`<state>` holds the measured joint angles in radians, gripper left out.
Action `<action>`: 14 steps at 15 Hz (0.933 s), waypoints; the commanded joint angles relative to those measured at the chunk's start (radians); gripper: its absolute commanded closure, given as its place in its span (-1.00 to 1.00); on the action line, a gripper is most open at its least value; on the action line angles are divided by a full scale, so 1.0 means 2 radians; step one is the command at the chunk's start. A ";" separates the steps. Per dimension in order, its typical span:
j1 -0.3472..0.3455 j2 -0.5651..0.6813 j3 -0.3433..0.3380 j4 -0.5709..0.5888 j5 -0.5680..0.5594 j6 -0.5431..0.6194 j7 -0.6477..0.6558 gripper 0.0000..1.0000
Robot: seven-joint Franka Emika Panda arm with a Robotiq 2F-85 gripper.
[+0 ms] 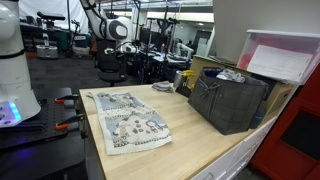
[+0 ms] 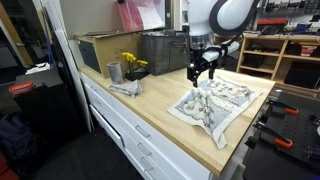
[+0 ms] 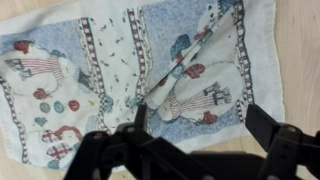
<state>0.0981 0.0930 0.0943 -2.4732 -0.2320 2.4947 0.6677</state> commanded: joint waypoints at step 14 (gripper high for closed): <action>0.092 0.173 -0.086 0.095 -0.127 0.114 0.090 1.00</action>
<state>0.2843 0.3720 -0.0542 -2.3449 -0.5326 2.6983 0.8491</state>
